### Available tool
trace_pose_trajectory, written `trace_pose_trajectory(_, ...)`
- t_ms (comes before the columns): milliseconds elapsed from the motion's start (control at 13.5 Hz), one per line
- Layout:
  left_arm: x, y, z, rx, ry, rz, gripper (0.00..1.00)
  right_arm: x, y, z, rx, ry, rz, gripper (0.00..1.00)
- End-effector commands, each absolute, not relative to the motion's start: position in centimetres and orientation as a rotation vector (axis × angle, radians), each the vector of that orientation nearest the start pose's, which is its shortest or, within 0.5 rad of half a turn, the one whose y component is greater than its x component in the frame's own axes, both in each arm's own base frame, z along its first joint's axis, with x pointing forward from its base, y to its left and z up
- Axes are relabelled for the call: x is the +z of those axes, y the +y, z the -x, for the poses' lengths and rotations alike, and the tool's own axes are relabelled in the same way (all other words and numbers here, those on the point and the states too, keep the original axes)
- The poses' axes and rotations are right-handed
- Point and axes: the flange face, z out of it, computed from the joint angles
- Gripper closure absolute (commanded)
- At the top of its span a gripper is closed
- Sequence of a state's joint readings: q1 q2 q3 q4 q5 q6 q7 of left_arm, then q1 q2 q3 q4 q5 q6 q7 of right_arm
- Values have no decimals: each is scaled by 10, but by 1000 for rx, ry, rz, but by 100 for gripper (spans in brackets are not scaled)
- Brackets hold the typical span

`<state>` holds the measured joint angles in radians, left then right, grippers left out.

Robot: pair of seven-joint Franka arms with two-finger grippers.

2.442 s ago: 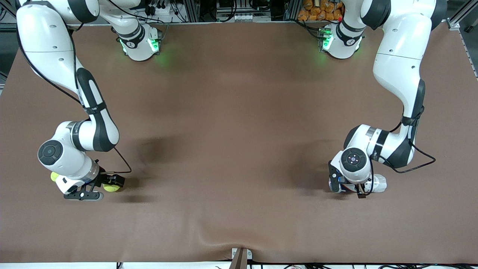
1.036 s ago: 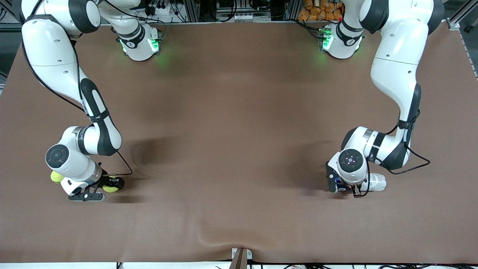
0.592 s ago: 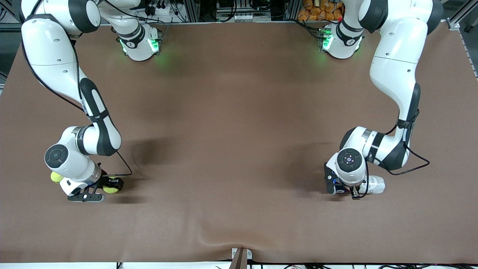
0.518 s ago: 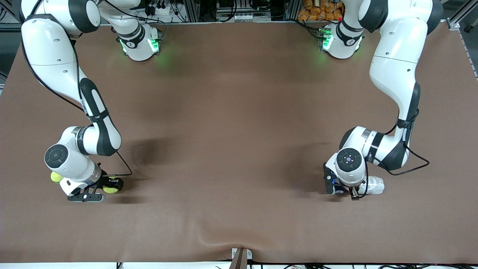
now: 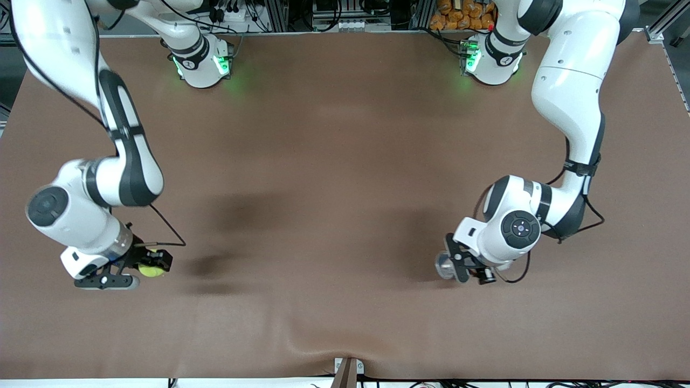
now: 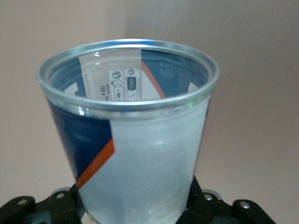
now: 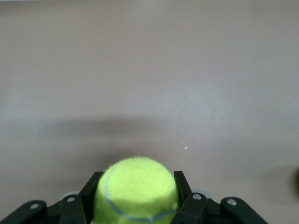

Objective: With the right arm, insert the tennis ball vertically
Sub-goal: 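Lift the ball with the right gripper while the left gripper raises the can upright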

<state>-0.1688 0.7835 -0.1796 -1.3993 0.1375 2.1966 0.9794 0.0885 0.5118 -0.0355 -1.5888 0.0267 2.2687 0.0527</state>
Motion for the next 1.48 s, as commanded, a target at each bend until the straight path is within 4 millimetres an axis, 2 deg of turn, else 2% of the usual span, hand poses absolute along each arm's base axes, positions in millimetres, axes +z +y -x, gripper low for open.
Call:
trace_pose_trajectory(0, 278, -257, -695, -170, 1989, 2560, 19, 406, 75, -684, -213, 118, 3093, 100)
trace_pose_trajectory(148, 296, -281, -692, -249, 2012, 2606, 20, 432, 129, -680, -215, 231, 3070, 100)
trace_pose_trajectory(296, 320, -308, -687, -351, 2044, 2648, 20, 439, 172, -673, -217, 349, 3040, 100)
trace_pose_trajectory(518, 353, -337, -678, -533, 2044, 2799, 20, 441, 211, -666, -224, 463, 3007, 100)
trace_pose_trajectory(740, 361, -360, -675, -749, 1981, 2907, 19, 440, 252, -652, -221, 522, 2995, 100)
trace_pose_trajectory(814, 358, -369, -673, -806, 1959, 2932, 20, 439, 265, -647, -215, 571, 2981, 100)
trace_pose_trajectory(962, 348, -400, -663, -925, 1923, 2942, 19, 435, 297, -635, -210, 639, 2964, 100)
trace_pose_trajectory(1110, 328, -431, -648, -1011, 1893, 2928, 19, 437, 320, -629, -225, 694, 2929, 100)
trace_pose_trajectory(1406, 287, -486, -615, -1181, 1812, 2909, 19, 446, 322, -632, -242, 765, 2893, 100)
